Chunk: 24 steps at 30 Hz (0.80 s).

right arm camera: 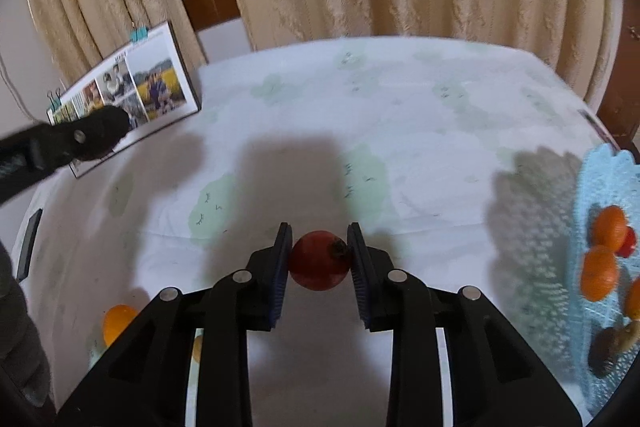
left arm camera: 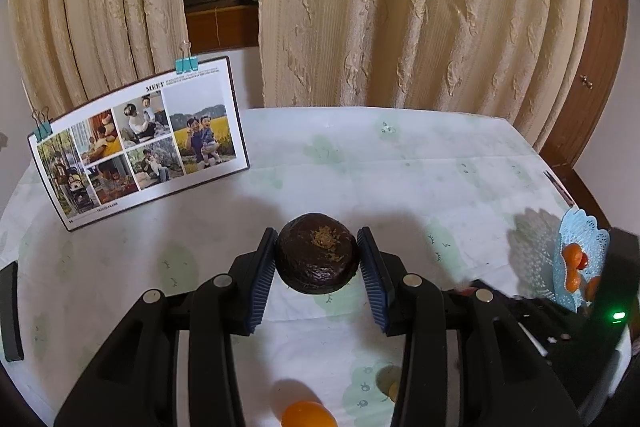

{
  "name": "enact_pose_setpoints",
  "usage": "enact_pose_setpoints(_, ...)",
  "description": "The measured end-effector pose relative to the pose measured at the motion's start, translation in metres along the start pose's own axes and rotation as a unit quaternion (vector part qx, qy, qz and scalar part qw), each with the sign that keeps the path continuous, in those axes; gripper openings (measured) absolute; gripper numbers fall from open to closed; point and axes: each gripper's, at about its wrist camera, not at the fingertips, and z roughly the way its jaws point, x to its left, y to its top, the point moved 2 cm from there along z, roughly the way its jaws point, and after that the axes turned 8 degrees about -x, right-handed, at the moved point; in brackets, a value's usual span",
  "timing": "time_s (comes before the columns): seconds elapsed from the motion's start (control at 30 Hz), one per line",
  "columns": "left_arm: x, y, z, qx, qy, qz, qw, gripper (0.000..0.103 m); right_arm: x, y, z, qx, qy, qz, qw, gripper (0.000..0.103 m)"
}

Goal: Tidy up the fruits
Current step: 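Grasp the red cherry tomato with the right gripper while the left holds the dark fruit, then carry the cherry tomato into the blue basket and open the right gripper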

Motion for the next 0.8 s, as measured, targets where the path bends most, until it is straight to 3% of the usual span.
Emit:
enact_pose_setpoints(0.4, -0.015, -0.001, -0.01, -0.021, 0.009, 0.025, 0.9994, 0.041, -0.055, 0.002, -0.069, -0.062, -0.024, 0.062, 0.996, 0.029)
enact_pose_setpoints(0.8, -0.038, -0.009, -0.021, -0.029, -0.008, 0.051, 0.9982, 0.041, -0.118, -0.018, -0.108, -0.082, -0.078, 0.119, 0.986, 0.029)
